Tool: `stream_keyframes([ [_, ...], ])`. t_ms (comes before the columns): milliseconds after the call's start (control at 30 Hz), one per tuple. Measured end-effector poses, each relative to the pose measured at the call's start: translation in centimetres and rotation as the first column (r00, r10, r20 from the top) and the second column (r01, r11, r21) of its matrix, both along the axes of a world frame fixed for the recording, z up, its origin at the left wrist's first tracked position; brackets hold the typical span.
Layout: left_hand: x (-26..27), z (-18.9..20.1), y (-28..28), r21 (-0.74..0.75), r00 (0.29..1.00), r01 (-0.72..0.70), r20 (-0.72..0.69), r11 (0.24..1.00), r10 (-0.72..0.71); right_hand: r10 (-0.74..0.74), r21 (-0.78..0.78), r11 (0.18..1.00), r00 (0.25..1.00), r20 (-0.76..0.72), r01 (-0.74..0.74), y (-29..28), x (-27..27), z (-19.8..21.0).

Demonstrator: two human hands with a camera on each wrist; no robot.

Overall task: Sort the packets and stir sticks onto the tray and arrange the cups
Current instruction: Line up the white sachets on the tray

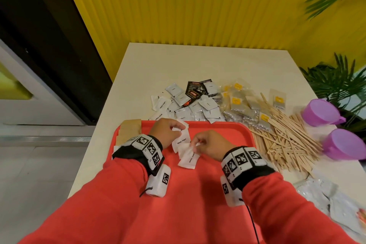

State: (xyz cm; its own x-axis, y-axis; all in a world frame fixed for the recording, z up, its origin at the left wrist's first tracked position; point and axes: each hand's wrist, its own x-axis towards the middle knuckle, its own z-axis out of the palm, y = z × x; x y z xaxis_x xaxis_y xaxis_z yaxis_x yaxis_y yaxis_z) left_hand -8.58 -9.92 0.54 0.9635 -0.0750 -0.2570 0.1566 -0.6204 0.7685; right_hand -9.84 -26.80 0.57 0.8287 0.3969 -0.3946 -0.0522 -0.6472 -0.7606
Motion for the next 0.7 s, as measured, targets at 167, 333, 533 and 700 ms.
stream_keyframes([
  [167, -1.2, -0.7, -0.4, 0.026, 0.983, 0.175, -0.051, 0.984, -0.174, -0.067, 0.015, 0.998, 0.995, 0.079, 0.066, 0.5, -1.5, -1.5],
  [333, -1.8, -1.9, 0.0, 0.064, 0.966, 0.237, -0.118, 0.969, -0.228, -0.079, -0.076, 0.994, 0.996, 0.042, 0.082, -0.1, -2.1, -1.7],
  [533, -1.9, -1.7, -0.7, -0.019, 0.974, 0.141, -0.174, 0.99, -0.143, -0.174, -0.128, 0.975, 0.983, 0.058, 0.18, 0.3, -2.4, -2.3],
  [700, -2.5, -1.5, -0.1, -0.092, 0.954, 0.11, -0.271, 0.99, -0.131, -0.239, -0.098, 0.965, 0.97, 0.034, 0.242, 1.1, -2.5, -2.7],
])
